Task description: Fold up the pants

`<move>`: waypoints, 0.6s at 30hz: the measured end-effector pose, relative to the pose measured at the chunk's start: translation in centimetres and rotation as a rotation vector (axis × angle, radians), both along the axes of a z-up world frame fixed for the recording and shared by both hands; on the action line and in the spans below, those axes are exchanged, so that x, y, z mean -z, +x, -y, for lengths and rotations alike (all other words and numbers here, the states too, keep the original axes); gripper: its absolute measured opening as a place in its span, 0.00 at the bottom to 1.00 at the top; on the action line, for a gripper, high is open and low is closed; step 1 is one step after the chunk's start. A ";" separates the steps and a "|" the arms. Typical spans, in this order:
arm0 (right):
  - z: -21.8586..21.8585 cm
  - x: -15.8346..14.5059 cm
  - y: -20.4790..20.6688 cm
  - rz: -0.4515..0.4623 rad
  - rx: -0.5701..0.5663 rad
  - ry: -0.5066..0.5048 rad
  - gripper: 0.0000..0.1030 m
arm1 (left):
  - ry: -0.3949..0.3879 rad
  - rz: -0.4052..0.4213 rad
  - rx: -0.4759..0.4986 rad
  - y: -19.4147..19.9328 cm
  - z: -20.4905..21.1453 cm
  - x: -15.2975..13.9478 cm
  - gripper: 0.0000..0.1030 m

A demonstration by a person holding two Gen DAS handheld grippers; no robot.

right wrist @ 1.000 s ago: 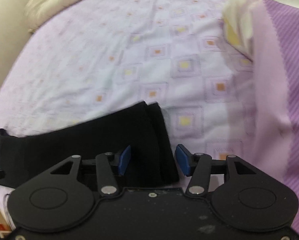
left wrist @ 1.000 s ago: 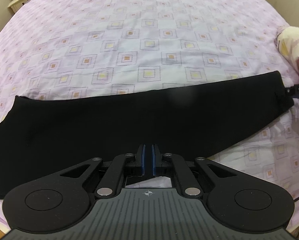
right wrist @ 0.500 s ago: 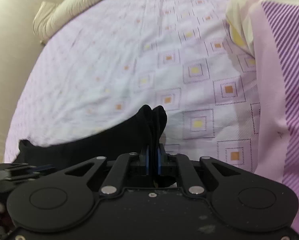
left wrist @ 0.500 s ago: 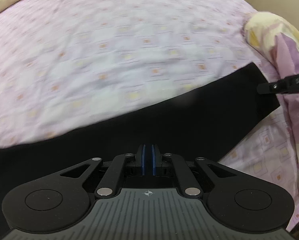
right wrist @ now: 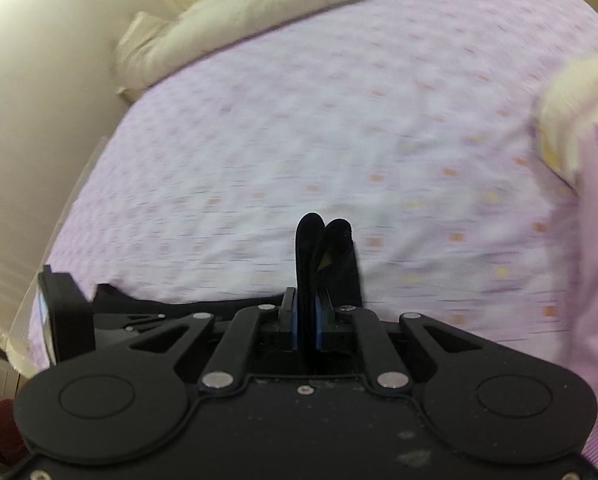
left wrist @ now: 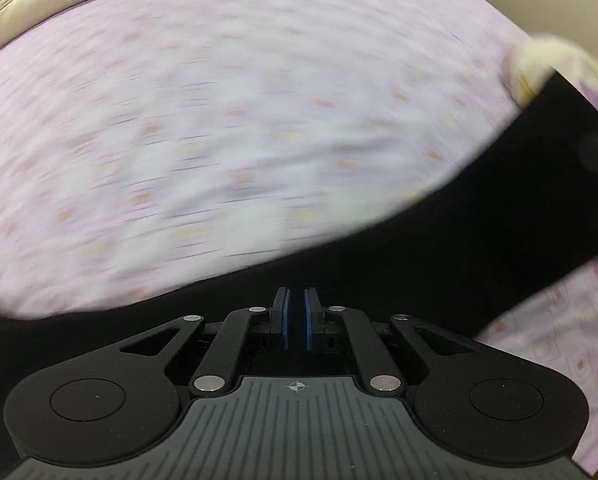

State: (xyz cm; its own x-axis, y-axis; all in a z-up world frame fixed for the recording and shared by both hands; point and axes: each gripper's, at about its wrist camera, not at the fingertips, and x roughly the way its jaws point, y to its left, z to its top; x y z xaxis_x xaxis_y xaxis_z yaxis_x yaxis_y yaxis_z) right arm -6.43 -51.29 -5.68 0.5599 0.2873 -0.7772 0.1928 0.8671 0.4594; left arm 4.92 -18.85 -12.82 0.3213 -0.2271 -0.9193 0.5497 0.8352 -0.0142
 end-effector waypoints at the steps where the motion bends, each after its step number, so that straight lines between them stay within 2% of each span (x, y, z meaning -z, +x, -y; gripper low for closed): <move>1: -1.6 -0.7 0.3 0.015 -0.017 0.000 0.09 | -0.001 0.003 -0.028 0.3 -1.4 -0.3 0.08; 5: -9.0 -2.6 1.4 0.056 -0.085 0.024 0.10 | -0.003 0.004 -0.134 1.3 -8.3 -1.5 0.08; 8: -15.4 -2.4 3.0 0.059 -0.143 0.031 0.10 | 0.004 0.005 -0.184 1.8 -13.2 -2.5 0.08; 13: -25.6 0.4 5.5 0.020 -0.204 0.051 0.10 | 0.022 -0.018 -0.224 2.6 -20.4 -3.1 0.08; 18: -33.1 4.7 7.3 -0.047 -0.248 -0.041 0.10 | 0.037 -0.043 -0.227 3.2 -24.9 -3.0 0.08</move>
